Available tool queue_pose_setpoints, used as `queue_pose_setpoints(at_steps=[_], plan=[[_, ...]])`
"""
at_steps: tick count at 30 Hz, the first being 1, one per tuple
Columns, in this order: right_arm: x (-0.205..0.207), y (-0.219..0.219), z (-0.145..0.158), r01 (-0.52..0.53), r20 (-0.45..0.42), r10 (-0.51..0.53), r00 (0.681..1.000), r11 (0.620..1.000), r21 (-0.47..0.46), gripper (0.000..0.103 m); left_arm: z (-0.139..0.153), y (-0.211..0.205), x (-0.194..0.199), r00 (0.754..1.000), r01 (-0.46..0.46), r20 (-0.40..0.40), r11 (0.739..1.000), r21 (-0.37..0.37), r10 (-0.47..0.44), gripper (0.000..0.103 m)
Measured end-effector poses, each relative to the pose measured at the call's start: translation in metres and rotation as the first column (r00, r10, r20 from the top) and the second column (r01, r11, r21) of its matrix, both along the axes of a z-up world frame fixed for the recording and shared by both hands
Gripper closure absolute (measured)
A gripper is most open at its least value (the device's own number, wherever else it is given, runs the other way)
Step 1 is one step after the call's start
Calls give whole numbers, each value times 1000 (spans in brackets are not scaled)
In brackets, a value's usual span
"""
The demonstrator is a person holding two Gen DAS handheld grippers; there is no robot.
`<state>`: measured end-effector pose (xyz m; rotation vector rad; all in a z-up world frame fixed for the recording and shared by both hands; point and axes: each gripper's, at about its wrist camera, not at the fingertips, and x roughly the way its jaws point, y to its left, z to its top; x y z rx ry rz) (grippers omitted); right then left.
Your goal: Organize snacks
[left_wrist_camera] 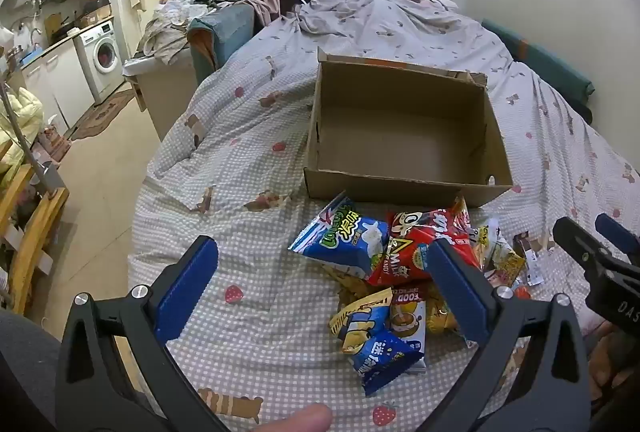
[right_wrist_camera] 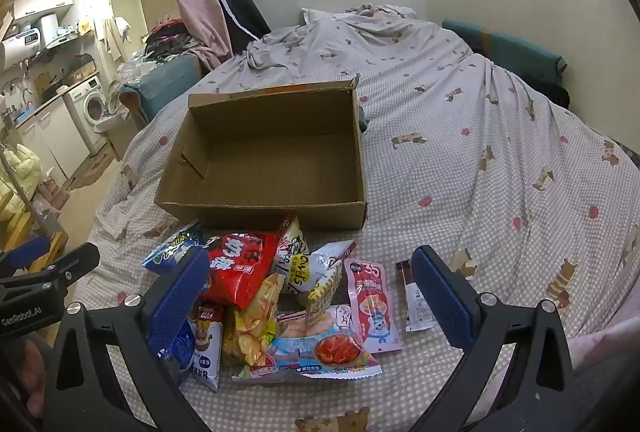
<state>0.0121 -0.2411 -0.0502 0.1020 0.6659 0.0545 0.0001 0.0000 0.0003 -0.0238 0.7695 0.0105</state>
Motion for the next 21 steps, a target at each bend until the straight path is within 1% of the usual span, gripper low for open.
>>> queue_pose_setpoints(at_steps=[8, 21], plan=[[-1, 0, 0, 1, 1, -1, 1000, 1000, -4, 0, 4, 3, -2, 1000, 1, 20, 1000, 1, -1, 0], [-2, -1, 0, 6, 3, -6, 1000, 1000, 8, 0, 2, -4, 3, 1000, -12, 16, 1000, 19, 12, 0]])
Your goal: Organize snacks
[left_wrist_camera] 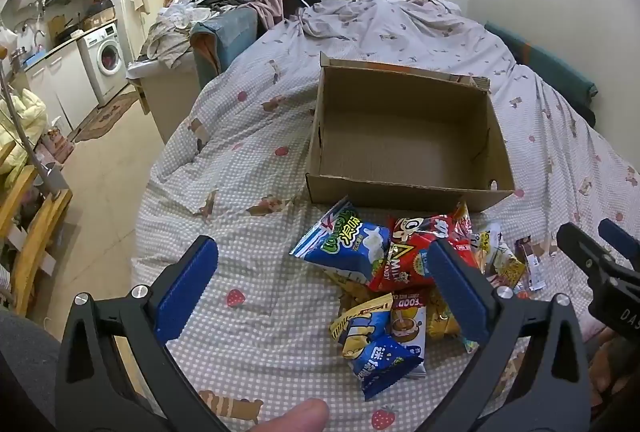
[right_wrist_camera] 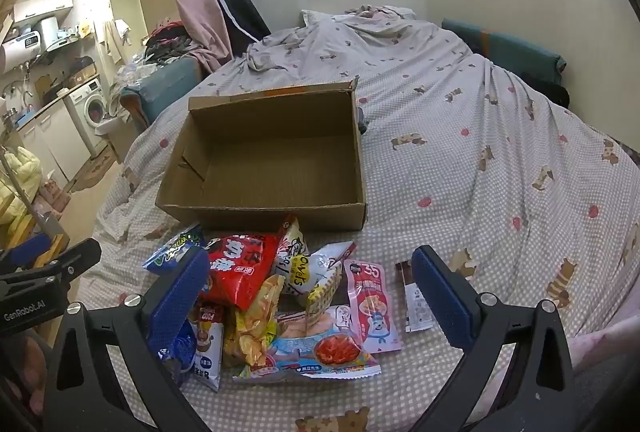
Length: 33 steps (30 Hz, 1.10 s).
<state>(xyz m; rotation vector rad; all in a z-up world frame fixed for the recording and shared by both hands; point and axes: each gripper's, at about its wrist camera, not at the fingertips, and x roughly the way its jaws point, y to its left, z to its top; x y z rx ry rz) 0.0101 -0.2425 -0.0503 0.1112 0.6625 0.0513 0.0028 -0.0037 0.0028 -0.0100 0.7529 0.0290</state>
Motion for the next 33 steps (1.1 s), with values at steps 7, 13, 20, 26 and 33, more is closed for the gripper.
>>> queue_pose_setpoints(at_steps=[7, 13, 20, 26, 33], plan=[[1, 0, 1, 0, -3, 0, 1000, 1000, 0, 0, -1, -1, 1, 1000, 6, -8, 1000, -3, -6, 0], [1, 2, -2, -7, -3, 7, 1000, 1000, -2, 0, -2, -1, 1, 1000, 6, -8, 1000, -5, -6, 0], [1, 2, -1, -5, -3, 5, 1000, 1000, -1, 0, -2, -2, 1, 1000, 6, -6, 1000, -4, -6, 0], [0, 2, -1, -5, -1, 5, 1000, 1000, -2, 0, -2, -2, 1, 1000, 6, -6, 1000, -4, -6, 0], [0, 3, -1, -3, -1, 3, 1000, 1000, 1, 0, -2, -2, 0, 1000, 5, -4, 1000, -3, -5, 0]])
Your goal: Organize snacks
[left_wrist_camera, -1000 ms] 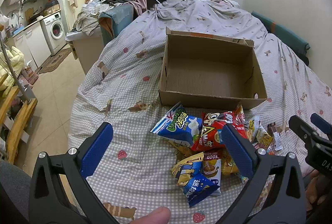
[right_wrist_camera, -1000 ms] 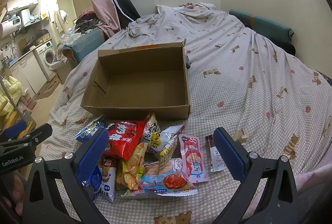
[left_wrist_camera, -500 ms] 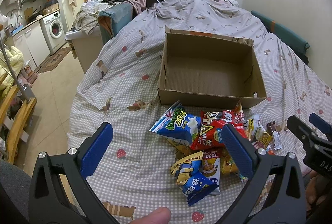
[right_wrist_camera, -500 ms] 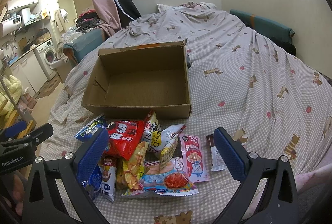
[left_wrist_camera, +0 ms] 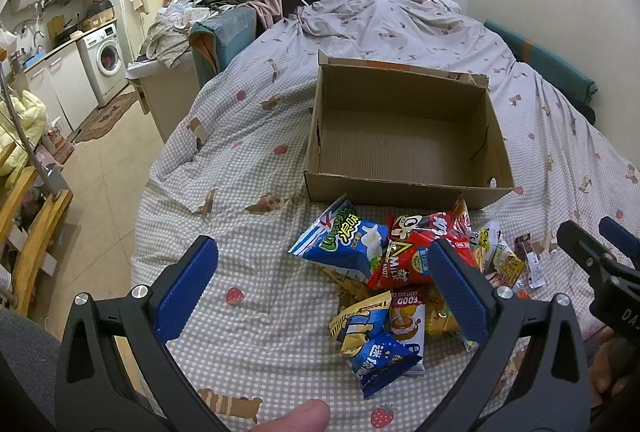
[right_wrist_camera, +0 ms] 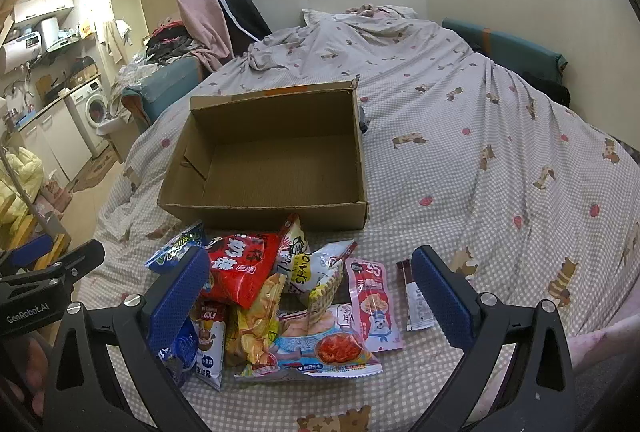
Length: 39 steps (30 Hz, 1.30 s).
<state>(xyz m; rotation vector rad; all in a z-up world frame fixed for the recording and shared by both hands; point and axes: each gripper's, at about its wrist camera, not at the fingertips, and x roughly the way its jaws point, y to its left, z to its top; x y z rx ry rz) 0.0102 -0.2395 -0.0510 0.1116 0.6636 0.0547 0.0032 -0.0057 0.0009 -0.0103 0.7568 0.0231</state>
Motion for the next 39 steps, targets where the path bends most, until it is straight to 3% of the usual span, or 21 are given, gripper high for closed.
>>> queue_pose_setpoints(at_steps=[25, 29, 34, 39], plan=[[-2, -2, 1, -2, 3, 2, 1000, 1000, 2, 0, -4, 3, 0, 1000, -12, -23, 1000, -6, 12, 0], [-2, -3, 0, 4, 2, -4, 1000, 1000, 8, 0, -12, 11, 8, 996, -20, -90, 999, -39, 16, 0], [0, -15, -4, 34, -29, -32, 999, 998, 47, 0, -29, 39, 20, 975, -126, -192, 990, -65, 112, 0], [4, -35, -10, 73, -87, -65, 994, 993, 90, 0, -72, 34, 28, 912, -95, -409, 984, -151, 25, 1]])
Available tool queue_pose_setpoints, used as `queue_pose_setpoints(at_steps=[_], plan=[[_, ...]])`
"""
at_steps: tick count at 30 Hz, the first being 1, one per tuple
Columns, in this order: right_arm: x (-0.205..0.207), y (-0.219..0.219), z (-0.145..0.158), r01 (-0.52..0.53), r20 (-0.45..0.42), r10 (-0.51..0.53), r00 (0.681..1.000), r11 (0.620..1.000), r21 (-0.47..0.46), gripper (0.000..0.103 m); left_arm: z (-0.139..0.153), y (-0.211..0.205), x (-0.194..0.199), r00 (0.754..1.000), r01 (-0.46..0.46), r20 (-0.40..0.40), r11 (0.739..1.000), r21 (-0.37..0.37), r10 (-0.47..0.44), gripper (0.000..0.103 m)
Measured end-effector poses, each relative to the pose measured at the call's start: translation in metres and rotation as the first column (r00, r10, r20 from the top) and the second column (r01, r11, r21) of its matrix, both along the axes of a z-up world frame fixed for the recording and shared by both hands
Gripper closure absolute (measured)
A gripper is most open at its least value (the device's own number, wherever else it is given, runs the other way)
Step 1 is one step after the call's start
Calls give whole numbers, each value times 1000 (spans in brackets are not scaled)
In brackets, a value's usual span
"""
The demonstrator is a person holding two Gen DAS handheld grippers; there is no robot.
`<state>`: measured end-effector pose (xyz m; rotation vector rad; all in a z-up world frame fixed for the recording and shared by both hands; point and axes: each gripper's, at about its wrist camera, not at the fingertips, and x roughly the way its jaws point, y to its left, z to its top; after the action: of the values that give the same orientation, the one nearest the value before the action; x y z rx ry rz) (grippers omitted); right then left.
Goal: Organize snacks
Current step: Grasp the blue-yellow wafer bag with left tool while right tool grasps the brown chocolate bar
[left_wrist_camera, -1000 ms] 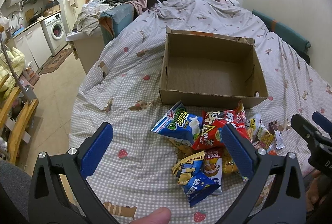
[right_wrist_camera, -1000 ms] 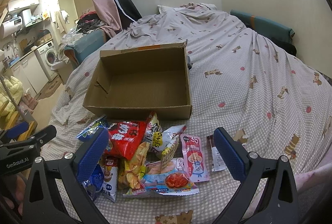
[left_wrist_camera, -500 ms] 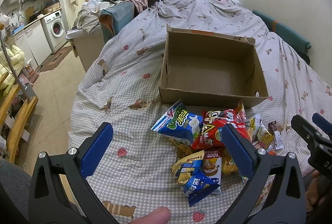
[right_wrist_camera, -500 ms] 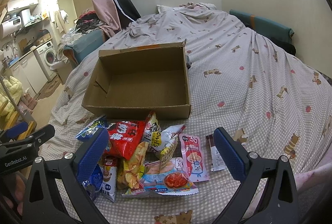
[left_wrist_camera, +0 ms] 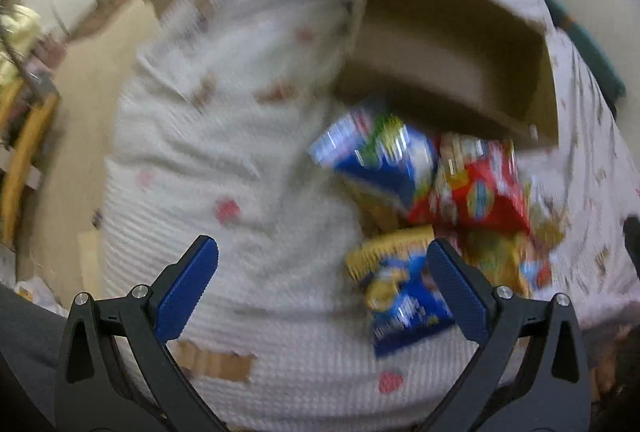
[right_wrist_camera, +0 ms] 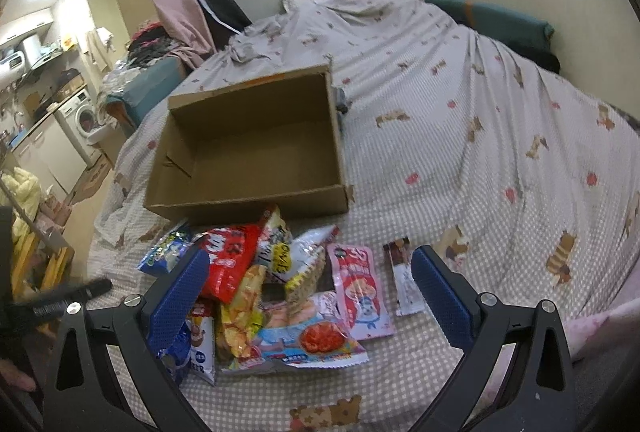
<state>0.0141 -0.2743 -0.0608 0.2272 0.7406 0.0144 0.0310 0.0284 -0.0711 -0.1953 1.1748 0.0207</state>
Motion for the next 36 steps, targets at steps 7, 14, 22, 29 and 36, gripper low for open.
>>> queue_pose_setpoints(at_steps=[7, 14, 22, 29, 36], plan=[[10, -37, -17, 25, -113, -7, 994, 987, 160, 0, -39, -16, 7, 989, 21, -142, 994, -110, -36, 26], [32, -71, -44, 41, -291, 85, 953, 915, 400, 6, -67, -14, 9, 981, 9, -188, 985, -170, -41, 46], [52, -84, -67, 145, -432, 22, 902, 926, 350, 14, -82, -24, 15, 974, 3, -221, 984, -180, -44, 57], [87, -90, -88, 129, -531, -23, 847, 978, 163, 34, -86, -36, 27, 971, 4, -237, 986, -165, -43, 59], [103, -69, -108, -9, -577, 21, 817, 1000, 24, 51, -80, -37, 36, 972, 11, -230, 984, -179, -53, 73]])
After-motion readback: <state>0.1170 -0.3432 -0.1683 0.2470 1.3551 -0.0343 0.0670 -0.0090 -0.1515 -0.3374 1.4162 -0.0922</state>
